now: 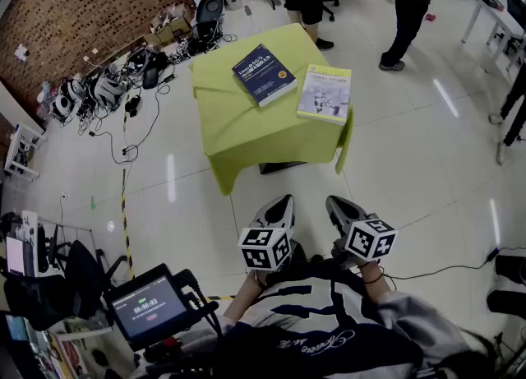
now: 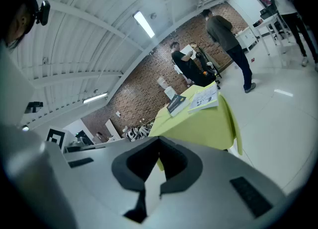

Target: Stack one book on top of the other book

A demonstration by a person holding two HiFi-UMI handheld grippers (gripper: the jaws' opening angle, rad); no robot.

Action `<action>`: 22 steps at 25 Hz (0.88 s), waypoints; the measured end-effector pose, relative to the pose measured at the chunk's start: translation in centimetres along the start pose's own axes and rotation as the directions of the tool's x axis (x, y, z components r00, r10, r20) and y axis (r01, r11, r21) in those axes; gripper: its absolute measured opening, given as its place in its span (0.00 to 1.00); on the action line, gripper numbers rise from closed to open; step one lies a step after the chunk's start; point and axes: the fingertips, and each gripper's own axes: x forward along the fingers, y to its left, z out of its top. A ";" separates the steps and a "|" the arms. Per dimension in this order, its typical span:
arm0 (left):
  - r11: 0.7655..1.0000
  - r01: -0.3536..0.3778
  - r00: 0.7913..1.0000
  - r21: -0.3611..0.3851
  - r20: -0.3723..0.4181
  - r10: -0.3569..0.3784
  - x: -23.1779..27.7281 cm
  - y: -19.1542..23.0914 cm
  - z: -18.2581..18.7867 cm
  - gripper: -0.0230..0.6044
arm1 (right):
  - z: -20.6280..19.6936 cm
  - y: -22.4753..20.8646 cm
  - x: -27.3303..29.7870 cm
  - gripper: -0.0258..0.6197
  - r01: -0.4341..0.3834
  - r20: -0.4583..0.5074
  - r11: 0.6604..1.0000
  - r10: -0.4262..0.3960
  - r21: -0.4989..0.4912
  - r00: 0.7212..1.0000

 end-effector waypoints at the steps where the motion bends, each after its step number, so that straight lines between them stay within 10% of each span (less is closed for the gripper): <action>1: 1.000 0.000 1.000 0.003 0.003 0.000 0.3 0.2 0.3 0.04 | 0.1 -0.3 0.2 0.03 0.003 0.002 1.000 -0.003 0.004 1.000; 22: 0.995 0.085 0.996 0.050 -0.017 -0.084 16.1 11.1 11.2 0.04 | 9.6 -7.9 14.0 0.03 0.147 0.042 0.987 -0.150 0.063 0.988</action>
